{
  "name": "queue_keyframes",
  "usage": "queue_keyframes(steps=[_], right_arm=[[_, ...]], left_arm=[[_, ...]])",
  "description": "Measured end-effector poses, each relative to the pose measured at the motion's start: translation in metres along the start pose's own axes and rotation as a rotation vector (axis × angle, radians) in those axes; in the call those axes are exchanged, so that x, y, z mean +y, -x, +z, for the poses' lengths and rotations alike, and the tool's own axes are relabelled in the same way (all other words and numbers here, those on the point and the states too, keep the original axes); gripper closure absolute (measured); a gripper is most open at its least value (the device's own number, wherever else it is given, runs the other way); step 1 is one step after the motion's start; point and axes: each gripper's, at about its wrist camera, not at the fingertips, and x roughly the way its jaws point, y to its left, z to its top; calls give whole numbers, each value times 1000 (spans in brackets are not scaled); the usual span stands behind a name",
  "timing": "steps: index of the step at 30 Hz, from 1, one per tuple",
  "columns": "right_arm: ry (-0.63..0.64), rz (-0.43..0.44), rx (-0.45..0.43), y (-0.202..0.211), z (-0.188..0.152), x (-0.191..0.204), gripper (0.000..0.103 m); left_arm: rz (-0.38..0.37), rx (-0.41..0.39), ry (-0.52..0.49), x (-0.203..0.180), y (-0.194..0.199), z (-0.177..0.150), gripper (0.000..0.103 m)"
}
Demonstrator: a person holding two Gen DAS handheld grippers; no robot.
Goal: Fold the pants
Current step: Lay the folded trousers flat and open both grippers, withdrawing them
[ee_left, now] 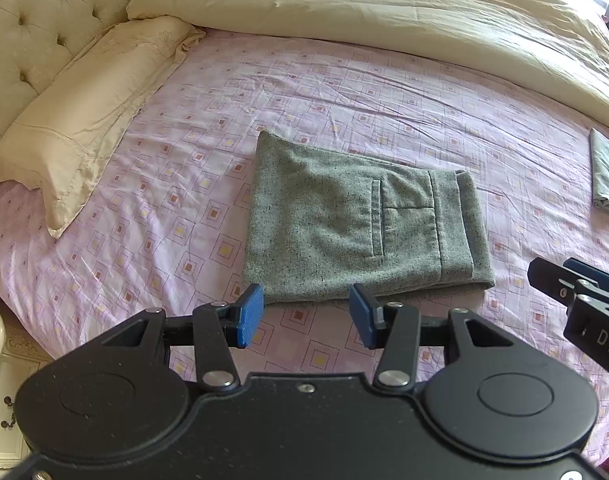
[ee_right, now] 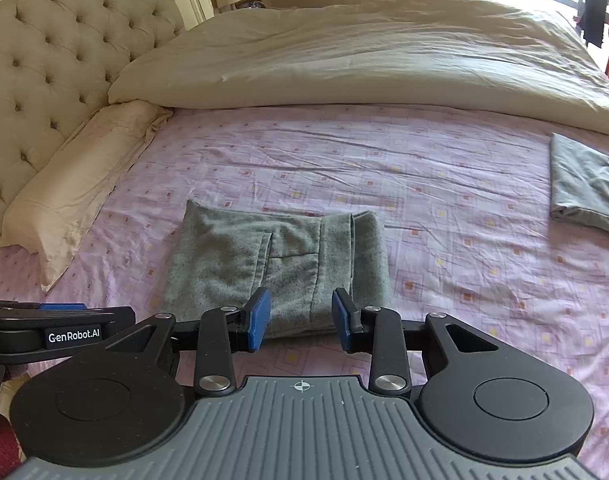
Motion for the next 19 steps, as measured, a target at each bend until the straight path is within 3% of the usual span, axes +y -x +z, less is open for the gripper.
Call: queue_keyframes(steps=[19], right_arm=[[-10,14,4,1,-3,-4,70]], left_arm=[[35,-12,-10,-7,4,-5,47]])
